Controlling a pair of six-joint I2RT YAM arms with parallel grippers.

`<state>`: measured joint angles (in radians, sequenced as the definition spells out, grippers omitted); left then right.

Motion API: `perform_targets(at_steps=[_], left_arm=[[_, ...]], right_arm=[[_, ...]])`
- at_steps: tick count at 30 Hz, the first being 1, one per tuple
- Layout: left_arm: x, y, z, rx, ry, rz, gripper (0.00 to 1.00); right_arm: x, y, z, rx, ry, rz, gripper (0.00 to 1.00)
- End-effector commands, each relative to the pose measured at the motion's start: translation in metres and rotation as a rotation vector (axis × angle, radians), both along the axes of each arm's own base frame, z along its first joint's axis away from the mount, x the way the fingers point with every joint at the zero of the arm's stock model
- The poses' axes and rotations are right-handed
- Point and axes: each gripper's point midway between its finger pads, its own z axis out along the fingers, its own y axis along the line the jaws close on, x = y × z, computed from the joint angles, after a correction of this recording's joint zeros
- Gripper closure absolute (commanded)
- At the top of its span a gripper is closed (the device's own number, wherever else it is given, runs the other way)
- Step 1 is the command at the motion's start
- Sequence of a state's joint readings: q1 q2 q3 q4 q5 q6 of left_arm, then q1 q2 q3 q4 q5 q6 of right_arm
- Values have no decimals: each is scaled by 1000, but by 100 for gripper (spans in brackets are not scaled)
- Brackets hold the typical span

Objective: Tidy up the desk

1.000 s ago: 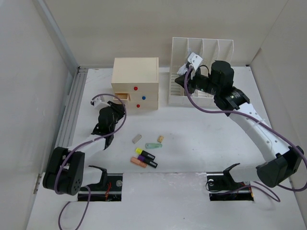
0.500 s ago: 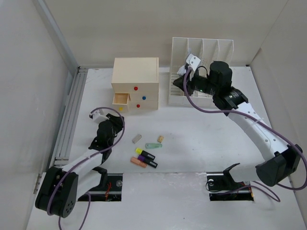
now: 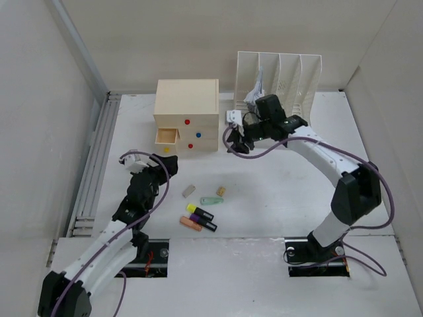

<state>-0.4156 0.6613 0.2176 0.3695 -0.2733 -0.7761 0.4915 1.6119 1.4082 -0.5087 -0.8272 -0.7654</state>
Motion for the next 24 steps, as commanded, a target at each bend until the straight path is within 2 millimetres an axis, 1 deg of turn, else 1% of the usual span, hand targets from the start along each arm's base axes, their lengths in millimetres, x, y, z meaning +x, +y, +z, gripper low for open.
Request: perform_targets(at_steps=[1,2,3,4,5,6,7,8,9,11,12,13,15,16,17,18,19,20,21,22,23,24], left_arm=[[-6,-2,48,-35,-94,13,23],[-9,-4,63,-45,-111,3,25],[-14,-3,78,-44,-144,1,28],[-18,-4,89,-41,-163,-13,31],[-22,-4,107,-21,-182,-25,36],[-29,-8,123,-39,-209,-56,39],[-33,-8,135,-32,-233,-69,44],[-39,-10,160,-24,-285,-104,57],[-46,-12,171,-15,-308,-130,66],[-54,-12,199,32,-373,-167,75],[-65,-8,227,64,-422,-182,85],[-67,-3,237,149,-446,-180,87],[-70,1,252,252,-470,-189,87],[-72,3,257,297,-486,-196,84],[-71,6,256,376,-499,-193,81],[-69,3,251,410,-503,-208,76],[-65,2,236,439,-495,-211,70],[-67,1,233,448,-511,-221,61],[-67,-1,229,468,-524,-233,58],[-67,-4,225,472,-520,-250,55],[-72,-6,230,462,-550,-267,53],[-75,-4,235,463,-571,-259,50]], right_arm=[[-27,14,-18,-86,-98,207,53],[-25,15,-28,-143,-130,205,53],[-34,24,-37,-173,-149,243,53],[-39,26,-46,-202,-171,266,53],[-41,29,-55,-225,-171,272,53],[-43,35,-62,-253,-192,286,53],[-42,39,-65,-264,-204,286,53],[-43,41,-74,-285,-194,291,53],[-45,47,-79,-304,-210,298,53],[-48,56,-85,-308,-219,315,53],[-49,61,-94,-323,-218,322,53],[-57,69,-98,-333,-213,339,53],[-57,87,-107,-339,-202,350,53],[-62,95,-111,-353,-197,363,53],[-63,101,-115,-354,-196,374,53],[-56,108,-111,-351,-204,357,53],[-59,115,-122,-363,-181,367,53],[-62,121,-124,-362,-183,379,53],[-59,121,-127,-378,-174,368,53],[-60,130,-129,-375,-179,379,53],[-63,135,-131,-376,-180,390,53],[-60,136,-132,-382,-184,385,53]])
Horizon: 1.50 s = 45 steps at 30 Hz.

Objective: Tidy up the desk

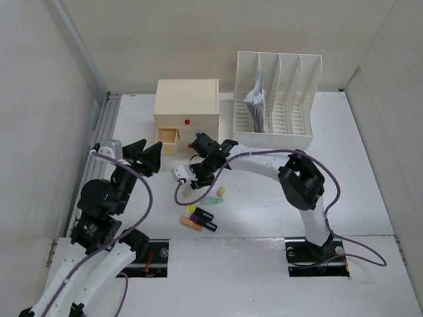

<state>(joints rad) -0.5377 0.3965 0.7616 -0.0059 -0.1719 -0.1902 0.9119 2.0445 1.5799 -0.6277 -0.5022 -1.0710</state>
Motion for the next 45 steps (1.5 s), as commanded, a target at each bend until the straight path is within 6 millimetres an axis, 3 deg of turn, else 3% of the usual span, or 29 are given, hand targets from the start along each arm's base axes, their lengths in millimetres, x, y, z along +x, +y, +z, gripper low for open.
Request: perform_targets(at_steps=[1,9,16,21,26,31,35,40,45], left_arm=[[-6,-6,1,89,-64,-40,48],[-15,7,5,36,-97,-7,40],[-24,16,15,-4,-136,11,39],[-24,16,15,-4,-136,11,39],[-26,17,17,-9,-143,12,39],[-26,19,17,-11,-142,20,39],[-26,20,14,-13,-140,29,39],[-30,25,18,-35,-152,37,39],[-29,26,18,-37,-151,46,38]], right_arm=[[7,27,28,67,-59,10,53],[-4,47,-3,11,-16,31,53],[-25,48,-17,-27,27,76,53],[-27,46,-23,-42,37,76,53],[-22,46,-38,-72,36,67,70],[-17,43,-37,-93,17,45,83],[-11,51,-4,-20,-19,5,85],[6,71,83,144,-110,-71,85],[36,83,142,251,-208,-226,83]])
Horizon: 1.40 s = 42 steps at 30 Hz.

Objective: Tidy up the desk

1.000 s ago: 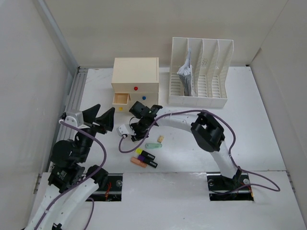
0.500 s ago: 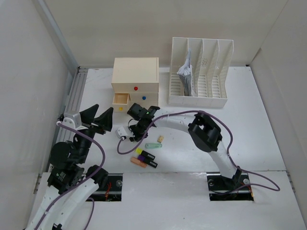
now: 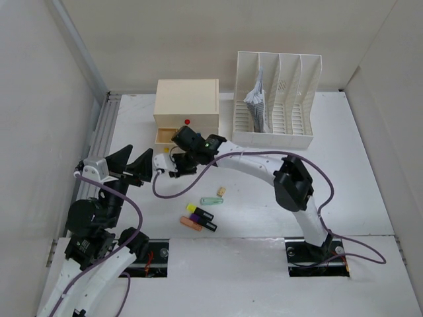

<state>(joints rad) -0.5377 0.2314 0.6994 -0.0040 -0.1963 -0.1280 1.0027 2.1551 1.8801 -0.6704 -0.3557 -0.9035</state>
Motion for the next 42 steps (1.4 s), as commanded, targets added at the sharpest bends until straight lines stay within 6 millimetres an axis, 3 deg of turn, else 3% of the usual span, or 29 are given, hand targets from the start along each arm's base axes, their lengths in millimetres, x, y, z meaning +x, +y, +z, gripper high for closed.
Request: perform_targets(at_steps=[1,5,11,17,19,20,21,25,26,27,30,34,36,38,40,41,42], left_arm=[[-4,3,13,-34,-47,4,38],[-4,3,13,-34,-47,4,38],[-4,3,13,-34,-47,4,38],[-5,2,13,-31,-48,-4,38],[-5,2,13,-31,-48,-4,38],[-5,2,13,-31,-48,-4,38],[-5,2,13,-31,-48,-4,38],[-5,2,13,-31,-48,-4,38],[-5,2,13,-31,-48,-4,38],[-5,2,13,-31,-48,-4,38],[-5,2,13,-31,-48,-4,38],[-5,2,13,-31,-48,-4,38],[-5,2,13,-31,-48,-4,38],[-5,2,13,-31,-48,-4,38],[-5,2,13,-31,-48,-4,38],[-5,2,13,-31,-48,-4,38],[-5,2,13,-31,-48,-4,38]], right_arm=[[29,26,114,248,-157,-128,83],[45,31,142,315,-210,-209,83],[79,36,161,404,-289,-389,83],[112,43,154,408,-370,-511,83],[116,47,160,429,-382,-520,83],[117,50,149,411,-377,-519,83],[119,49,155,422,-386,-528,83],[127,52,143,410,-400,-551,70],[127,52,143,410,-400,-551,58],[127,52,143,410,-400,-551,54],[123,50,143,403,-392,-543,49],[111,51,176,473,-369,-501,49],[103,48,180,465,-347,-474,49],[87,48,201,505,-315,-410,49],[69,42,196,464,-296,-311,51],[50,40,211,487,-272,-225,53],[38,37,212,484,-258,-163,55]])
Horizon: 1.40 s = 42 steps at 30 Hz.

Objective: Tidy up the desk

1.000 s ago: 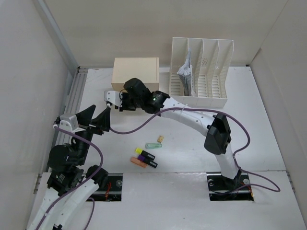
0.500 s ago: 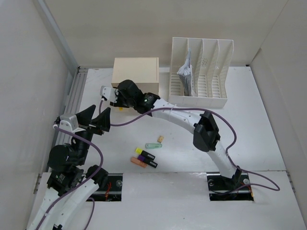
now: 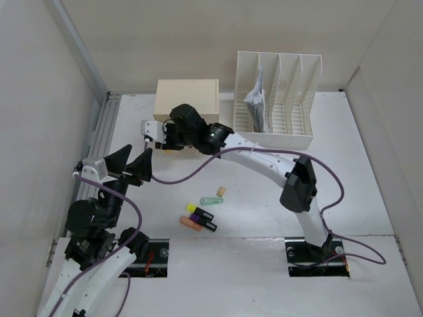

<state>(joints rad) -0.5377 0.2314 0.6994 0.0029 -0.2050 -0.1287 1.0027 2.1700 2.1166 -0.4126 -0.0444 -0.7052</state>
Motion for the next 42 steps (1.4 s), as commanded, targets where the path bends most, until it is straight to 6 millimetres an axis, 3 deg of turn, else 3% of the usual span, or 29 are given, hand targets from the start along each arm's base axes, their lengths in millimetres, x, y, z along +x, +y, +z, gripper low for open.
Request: perform_targets(at_steps=[1,2,3,5,6,7,9,12,14,16,29,34,42], left_arm=[[-8,2,14,-30,-54,-12,38],[-8,1,14,-38,-51,-15,38],[-6,0,10,-34,-43,-15,38],[-6,0,10,-34,-43,-15,38],[-6,0,10,-34,-43,-15,38],[-6,0,10,-34,-43,-15,38],[-6,0,10,-34,-43,-15,38],[-6,0,10,-34,-43,-15,38],[-6,0,10,-34,-43,-15,38],[-6,0,10,-34,-43,-15,38],[-6,0,10,-34,-43,-15,36],[-6,0,10,-34,-43,-15,36],[-6,0,10,-34,-43,-15,36]], right_arm=[[-61,-19,61,45,6,282,58],[-74,-30,70,9,-56,401,58],[-90,-38,65,5,-21,525,58],[-111,-64,34,-96,8,665,58],[-120,-74,34,-104,4,713,58],[-120,-85,23,-142,7,731,58],[-132,-106,-17,-258,18,813,58],[-134,-131,-68,-378,70,829,59],[-131,-139,-84,-427,74,816,59],[-132,-143,-104,-454,89,819,59],[-141,-180,-183,-619,183,831,59],[-138,-186,-197,-660,184,827,59],[-123,-179,-211,-678,140,802,57]])
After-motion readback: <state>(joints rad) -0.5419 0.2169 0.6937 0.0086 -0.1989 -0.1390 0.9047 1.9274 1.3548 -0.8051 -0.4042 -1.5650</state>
